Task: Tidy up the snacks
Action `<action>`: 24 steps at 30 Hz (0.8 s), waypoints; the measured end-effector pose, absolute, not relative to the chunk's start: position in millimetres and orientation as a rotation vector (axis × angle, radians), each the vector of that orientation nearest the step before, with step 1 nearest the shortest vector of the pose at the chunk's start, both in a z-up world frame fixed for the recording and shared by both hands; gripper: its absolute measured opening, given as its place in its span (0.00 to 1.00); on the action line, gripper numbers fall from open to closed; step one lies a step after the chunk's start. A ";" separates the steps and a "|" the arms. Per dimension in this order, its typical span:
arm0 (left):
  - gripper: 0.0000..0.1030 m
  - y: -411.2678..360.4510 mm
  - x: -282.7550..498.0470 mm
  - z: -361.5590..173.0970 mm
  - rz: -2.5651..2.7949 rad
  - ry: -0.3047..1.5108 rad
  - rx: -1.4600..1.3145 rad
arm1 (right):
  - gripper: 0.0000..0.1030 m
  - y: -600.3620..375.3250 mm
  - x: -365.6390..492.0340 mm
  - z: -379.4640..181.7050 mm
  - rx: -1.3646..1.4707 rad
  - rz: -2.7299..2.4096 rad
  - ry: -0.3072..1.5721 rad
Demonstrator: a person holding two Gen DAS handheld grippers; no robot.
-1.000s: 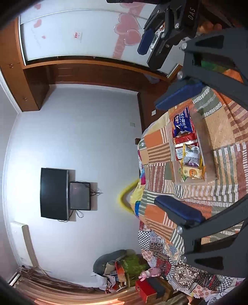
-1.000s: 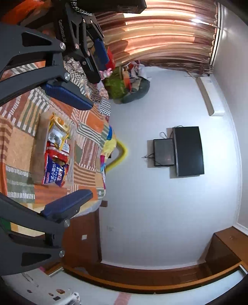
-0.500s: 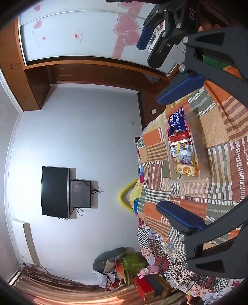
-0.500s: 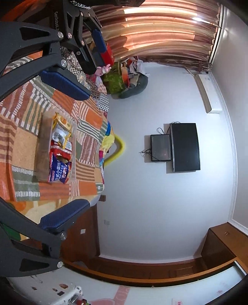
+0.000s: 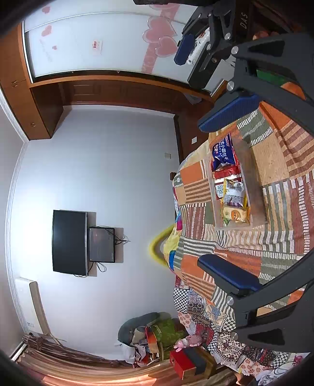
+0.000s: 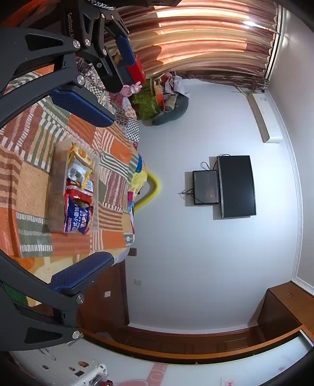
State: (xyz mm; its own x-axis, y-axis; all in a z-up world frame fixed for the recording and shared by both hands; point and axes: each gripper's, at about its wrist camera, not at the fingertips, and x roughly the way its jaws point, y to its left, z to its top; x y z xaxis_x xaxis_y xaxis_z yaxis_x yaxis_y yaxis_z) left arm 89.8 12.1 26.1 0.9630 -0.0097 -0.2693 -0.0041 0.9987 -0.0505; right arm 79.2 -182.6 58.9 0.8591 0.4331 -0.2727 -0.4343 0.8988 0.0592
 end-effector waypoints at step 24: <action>1.00 11.1 87.9 24.7 -0.032 0.289 -0.058 | 1.00 -181.6 76.1 60.4 -0.016 0.452 0.290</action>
